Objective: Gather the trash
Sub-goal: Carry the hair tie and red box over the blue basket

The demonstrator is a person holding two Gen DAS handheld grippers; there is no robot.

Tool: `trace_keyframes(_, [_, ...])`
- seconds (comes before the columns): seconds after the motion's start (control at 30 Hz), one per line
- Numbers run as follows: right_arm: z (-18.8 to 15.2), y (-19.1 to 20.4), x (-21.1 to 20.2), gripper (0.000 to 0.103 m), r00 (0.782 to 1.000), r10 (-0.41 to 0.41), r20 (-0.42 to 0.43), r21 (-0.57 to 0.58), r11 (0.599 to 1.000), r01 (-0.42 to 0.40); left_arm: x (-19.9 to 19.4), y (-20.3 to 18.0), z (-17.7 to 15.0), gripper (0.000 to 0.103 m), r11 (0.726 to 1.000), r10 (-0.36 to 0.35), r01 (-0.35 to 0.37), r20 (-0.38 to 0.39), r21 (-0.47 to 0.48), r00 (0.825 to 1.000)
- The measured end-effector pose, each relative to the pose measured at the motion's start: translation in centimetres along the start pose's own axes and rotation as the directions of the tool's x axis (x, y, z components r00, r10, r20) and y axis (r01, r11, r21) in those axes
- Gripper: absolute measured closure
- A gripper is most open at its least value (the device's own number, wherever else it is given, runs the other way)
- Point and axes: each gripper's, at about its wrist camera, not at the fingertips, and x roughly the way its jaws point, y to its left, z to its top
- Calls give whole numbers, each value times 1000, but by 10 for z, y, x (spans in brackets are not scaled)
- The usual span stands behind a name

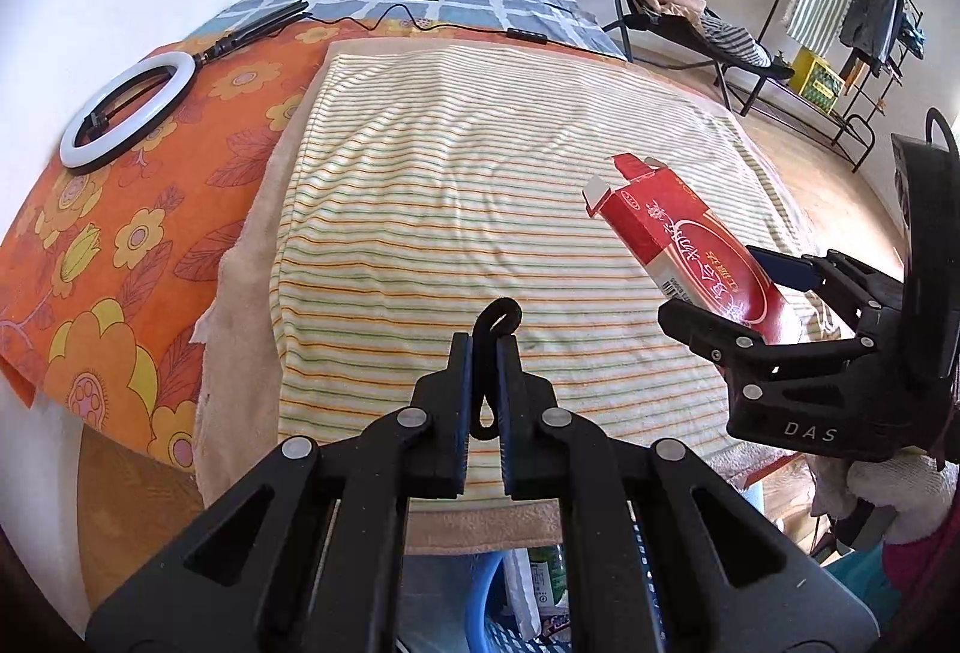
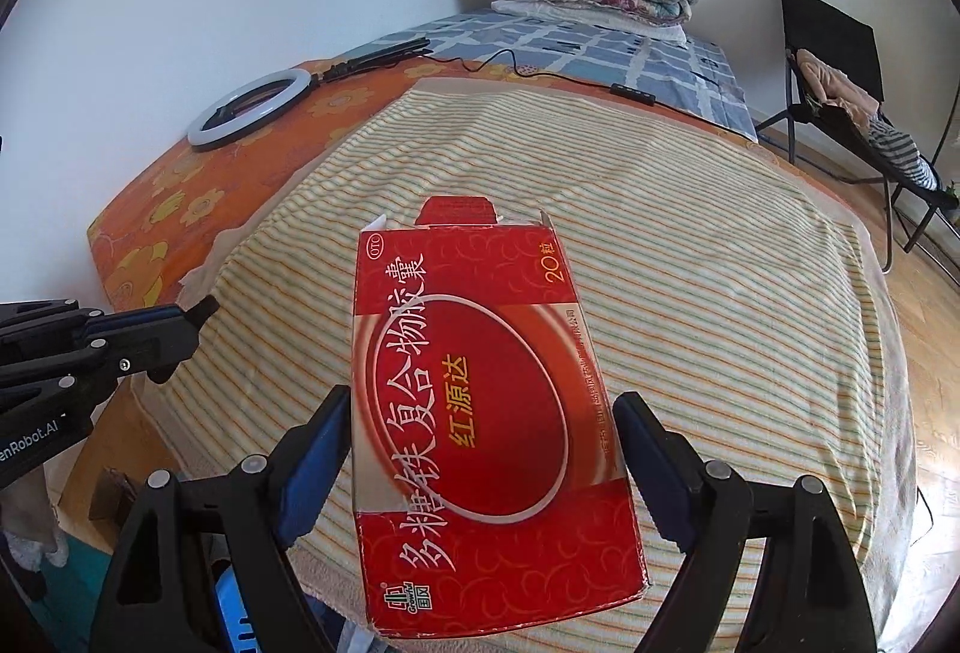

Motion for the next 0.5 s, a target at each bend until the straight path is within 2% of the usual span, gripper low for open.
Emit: trace_keyframes(0.5, [-81, 3, -76, 16, 1000, 5, -11, 38, 999, -4, -26, -51, -59, 97, 993, -30, 32, -15, 110, 999])
